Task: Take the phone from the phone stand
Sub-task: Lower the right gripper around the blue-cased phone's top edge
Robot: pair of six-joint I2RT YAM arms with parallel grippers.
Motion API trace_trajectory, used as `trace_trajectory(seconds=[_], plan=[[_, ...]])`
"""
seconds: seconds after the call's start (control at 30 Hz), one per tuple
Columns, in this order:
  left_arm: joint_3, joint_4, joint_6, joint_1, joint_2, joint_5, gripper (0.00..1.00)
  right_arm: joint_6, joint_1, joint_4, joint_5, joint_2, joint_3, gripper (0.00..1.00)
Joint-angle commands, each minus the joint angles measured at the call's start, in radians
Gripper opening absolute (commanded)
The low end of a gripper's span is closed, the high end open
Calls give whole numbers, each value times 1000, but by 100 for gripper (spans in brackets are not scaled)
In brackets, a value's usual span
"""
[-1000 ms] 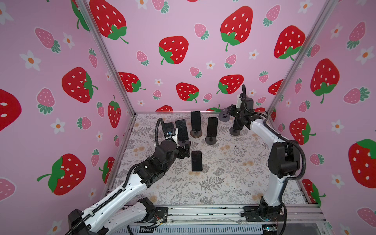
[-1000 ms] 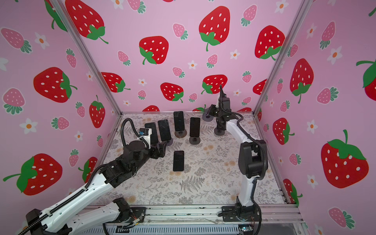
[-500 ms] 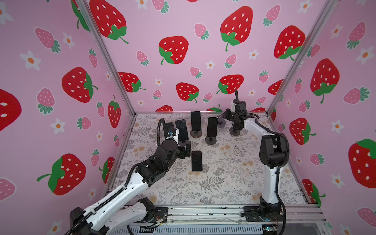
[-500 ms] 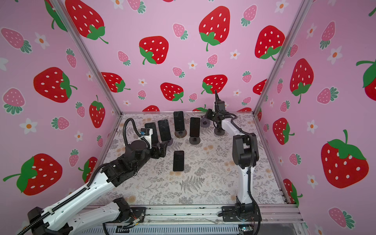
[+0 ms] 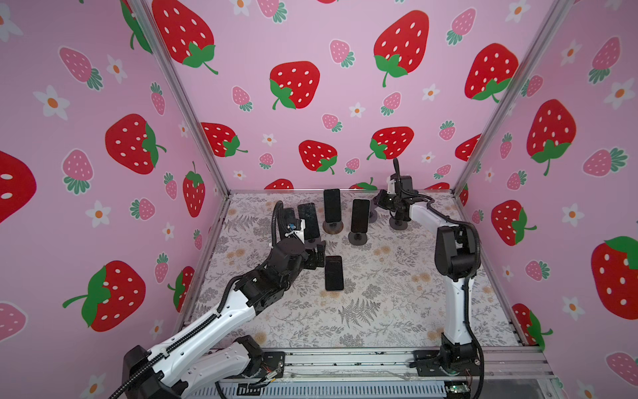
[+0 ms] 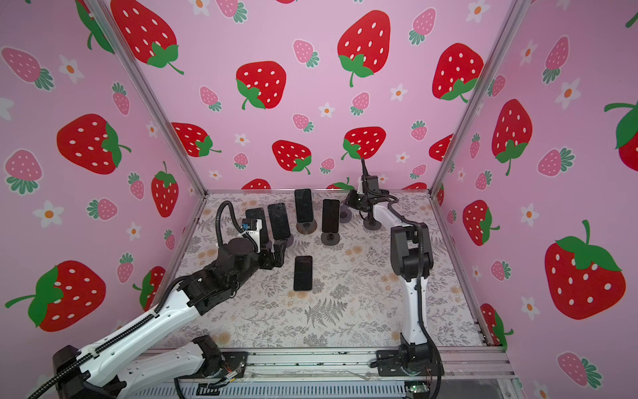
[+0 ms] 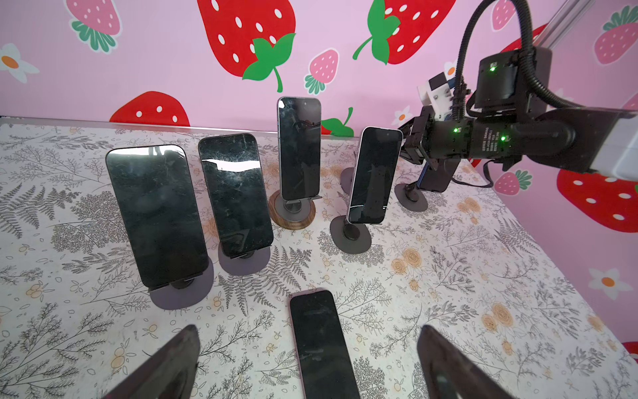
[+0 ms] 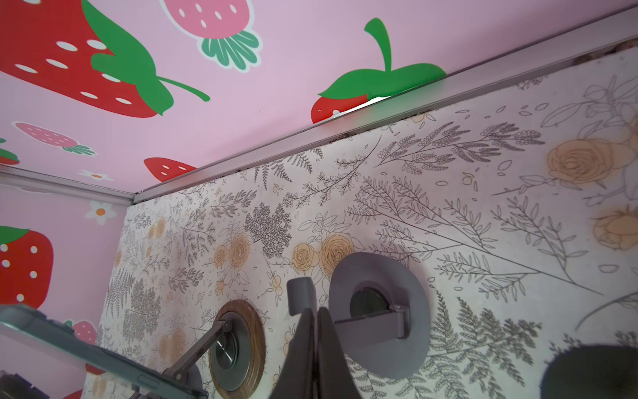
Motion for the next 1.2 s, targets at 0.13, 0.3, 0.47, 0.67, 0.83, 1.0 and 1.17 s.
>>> trace_trajectory(seconds=[0.13,0.3,0.47,0.67,0.83,1.0,1.17], plan=[[15,14,-14,5,-2,-7,99,-12,-9,-46,-18,15,62,32],[3,15,-19,4,-17,-23,99,-32,-10,-82,-7,-7,74,32],[-5,13,-11,5,-29,-39,99,-78,-6,-112,62,-80,51,37],[19,-1,-17,4,-22,-54,99,-158,21,-101,181,-231,-65,38],[36,-22,-21,5,-8,-94,99,-250,43,-134,314,-326,-101,100],[52,-26,-8,3,7,-129,99,-403,79,-96,502,-415,-155,100],[52,-14,-5,5,12,-134,100,-407,72,15,763,-509,-228,100]])
